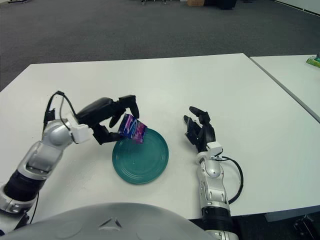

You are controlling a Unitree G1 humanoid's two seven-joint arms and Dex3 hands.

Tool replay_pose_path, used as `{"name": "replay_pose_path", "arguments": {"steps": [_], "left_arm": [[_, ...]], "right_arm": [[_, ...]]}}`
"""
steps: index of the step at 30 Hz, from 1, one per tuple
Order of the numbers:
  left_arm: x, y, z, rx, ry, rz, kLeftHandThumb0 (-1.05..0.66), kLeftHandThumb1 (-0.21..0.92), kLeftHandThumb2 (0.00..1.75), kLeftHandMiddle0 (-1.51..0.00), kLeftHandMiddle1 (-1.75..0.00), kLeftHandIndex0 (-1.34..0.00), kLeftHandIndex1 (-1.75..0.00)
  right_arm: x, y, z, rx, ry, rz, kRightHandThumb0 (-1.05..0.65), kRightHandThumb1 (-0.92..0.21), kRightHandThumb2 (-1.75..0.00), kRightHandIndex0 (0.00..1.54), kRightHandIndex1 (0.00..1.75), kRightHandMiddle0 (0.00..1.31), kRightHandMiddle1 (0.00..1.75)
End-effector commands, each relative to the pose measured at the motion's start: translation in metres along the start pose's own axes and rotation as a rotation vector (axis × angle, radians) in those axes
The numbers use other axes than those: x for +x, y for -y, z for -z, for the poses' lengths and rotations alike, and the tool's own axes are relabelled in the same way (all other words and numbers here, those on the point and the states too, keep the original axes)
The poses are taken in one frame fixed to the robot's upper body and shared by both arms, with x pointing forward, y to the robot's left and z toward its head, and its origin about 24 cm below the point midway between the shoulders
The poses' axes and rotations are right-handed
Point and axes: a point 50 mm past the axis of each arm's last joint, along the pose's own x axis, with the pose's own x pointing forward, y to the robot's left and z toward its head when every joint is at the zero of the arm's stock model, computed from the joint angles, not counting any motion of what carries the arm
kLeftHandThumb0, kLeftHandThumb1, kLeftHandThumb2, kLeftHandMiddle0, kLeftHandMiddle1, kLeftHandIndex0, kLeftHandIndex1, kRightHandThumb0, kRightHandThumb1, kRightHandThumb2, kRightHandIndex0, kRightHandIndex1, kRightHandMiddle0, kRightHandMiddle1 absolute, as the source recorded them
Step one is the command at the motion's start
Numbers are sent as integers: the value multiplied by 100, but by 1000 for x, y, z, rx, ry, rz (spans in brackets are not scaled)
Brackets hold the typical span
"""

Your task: Put the gum into the plate.

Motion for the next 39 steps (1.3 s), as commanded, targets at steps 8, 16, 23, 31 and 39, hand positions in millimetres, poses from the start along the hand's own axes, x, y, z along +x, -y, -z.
{"name": "replay_pose_path", "arguments": {"steps": [8, 16, 23, 31, 39], "left_arm": [[12, 22, 7, -51, -2, 38, -45, 38, 124, -114, -175, -56, -175], [15, 34, 19, -52, -28, 48, -26, 53, 105, -81, -174, -37, -173], [8, 42, 23, -50, -25, 72, -26, 83, 61, -26, -149, -23, -169], [-1, 47, 34, -28, -27, 154, -99, 92, 22, -11, -33, -1, -65], [-12, 34, 21, 36, -15, 182, -105, 92, 22, 0, -2, 0, -5]], "right_arm": [[-26, -3, 39, 11, -214, 36, -63, -92, -79, 65, 2, 13, 86], [-26, -3, 38, 5, -208, 35, -63, -92, -78, 65, 2, 13, 87], [-26, -4, 38, 6, -202, 27, -64, -92, -80, 62, 0, 14, 87], [-24, -3, 37, 9, -196, 23, -63, -92, -81, 61, 1, 13, 86], [-22, -3, 38, 18, -203, 25, -62, -92, -78, 65, 3, 14, 87]]}}
